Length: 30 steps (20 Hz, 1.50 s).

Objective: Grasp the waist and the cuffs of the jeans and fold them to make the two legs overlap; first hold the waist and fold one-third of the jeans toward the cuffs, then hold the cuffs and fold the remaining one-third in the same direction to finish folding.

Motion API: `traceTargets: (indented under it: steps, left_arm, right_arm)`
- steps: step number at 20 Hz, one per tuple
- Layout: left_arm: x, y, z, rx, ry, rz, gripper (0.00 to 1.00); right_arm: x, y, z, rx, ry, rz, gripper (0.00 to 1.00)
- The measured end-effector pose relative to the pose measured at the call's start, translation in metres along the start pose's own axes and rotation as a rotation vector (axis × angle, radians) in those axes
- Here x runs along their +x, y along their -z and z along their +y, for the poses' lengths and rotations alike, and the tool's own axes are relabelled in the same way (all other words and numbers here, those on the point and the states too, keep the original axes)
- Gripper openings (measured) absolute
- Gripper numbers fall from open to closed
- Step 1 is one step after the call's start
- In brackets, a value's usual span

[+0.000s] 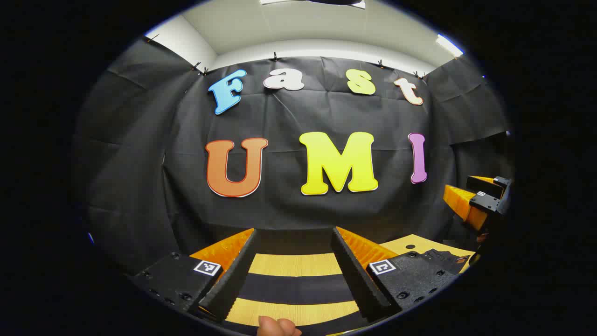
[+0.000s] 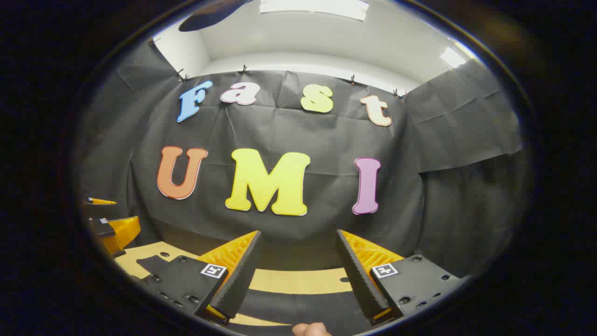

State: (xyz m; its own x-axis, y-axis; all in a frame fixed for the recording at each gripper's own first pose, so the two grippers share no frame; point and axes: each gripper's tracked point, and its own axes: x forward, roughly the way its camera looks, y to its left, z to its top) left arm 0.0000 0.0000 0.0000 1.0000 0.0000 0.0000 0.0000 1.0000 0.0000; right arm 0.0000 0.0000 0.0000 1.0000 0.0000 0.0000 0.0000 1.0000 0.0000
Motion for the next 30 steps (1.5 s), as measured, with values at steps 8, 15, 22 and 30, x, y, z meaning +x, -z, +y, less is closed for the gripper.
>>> traceTargets:
  steps: [8,15,22,30]
  left_arm:
    - [-0.005,0.0,-0.002,0.009,-0.005,-0.006,0.99]
    - [-0.009,-0.004,-0.004,0.011,-0.01,-0.012,0.99]
    - [-0.043,0.041,0.018,-0.069,-0.024,0.178,1.0]
    - [-0.204,0.194,0.114,-0.742,-0.421,0.717,0.99]
  right_arm:
    - [-0.003,-0.001,0.002,0.001,-0.019,-0.005,0.96]
    - [-0.006,-0.002,0.001,0.002,-0.026,-0.013,0.97]
    - [-0.009,0.029,-0.004,0.015,-0.082,0.117,0.96]
    - [-0.018,0.076,-0.052,-0.01,-0.048,0.27,0.97]
